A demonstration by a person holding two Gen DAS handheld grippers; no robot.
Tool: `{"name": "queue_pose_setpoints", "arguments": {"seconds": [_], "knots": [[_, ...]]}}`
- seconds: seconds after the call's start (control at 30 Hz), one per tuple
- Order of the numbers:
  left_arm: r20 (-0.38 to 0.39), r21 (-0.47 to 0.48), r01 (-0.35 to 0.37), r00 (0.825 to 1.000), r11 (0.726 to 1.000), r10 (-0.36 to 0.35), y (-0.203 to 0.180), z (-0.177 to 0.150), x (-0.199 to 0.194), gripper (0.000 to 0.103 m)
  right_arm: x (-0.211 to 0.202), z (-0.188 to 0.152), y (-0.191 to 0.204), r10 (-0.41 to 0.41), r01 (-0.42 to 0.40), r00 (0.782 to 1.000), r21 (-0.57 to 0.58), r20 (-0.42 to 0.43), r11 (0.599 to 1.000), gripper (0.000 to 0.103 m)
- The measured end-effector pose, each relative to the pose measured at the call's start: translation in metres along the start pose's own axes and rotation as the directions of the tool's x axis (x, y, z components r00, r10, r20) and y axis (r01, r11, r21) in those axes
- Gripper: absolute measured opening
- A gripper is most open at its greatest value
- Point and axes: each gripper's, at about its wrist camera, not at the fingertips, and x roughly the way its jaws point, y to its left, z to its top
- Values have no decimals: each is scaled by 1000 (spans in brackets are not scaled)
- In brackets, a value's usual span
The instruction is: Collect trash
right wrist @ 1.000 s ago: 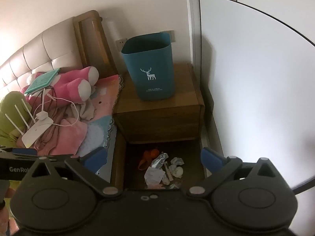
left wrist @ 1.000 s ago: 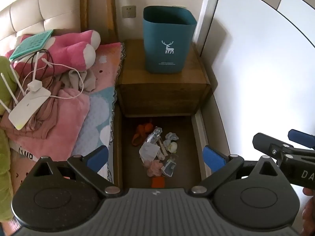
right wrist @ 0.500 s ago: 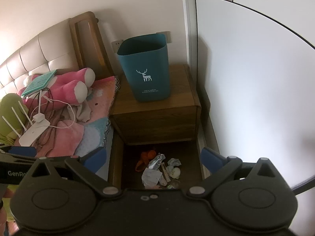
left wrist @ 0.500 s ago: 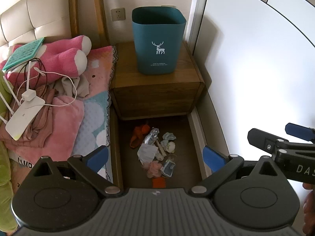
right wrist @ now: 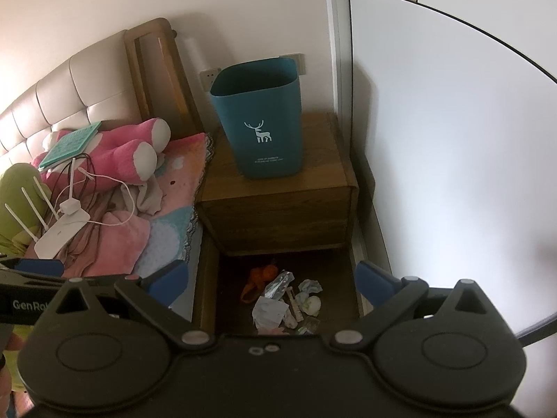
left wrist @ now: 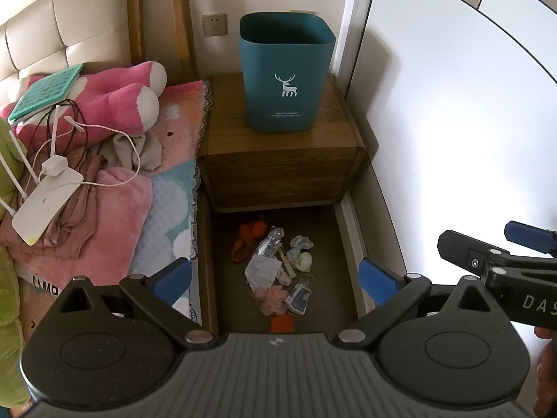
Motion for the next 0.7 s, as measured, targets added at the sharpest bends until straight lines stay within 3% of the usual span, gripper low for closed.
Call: {"name": "queue_pose_setpoints", "arguments": {"seconds": [0.7], "knots": [[-6, -17, -6, 1000, 1000, 6, 5, -2, 0, 103, 1, -1, 3, 9, -9, 1000, -11, -3, 1000, 102]]}}
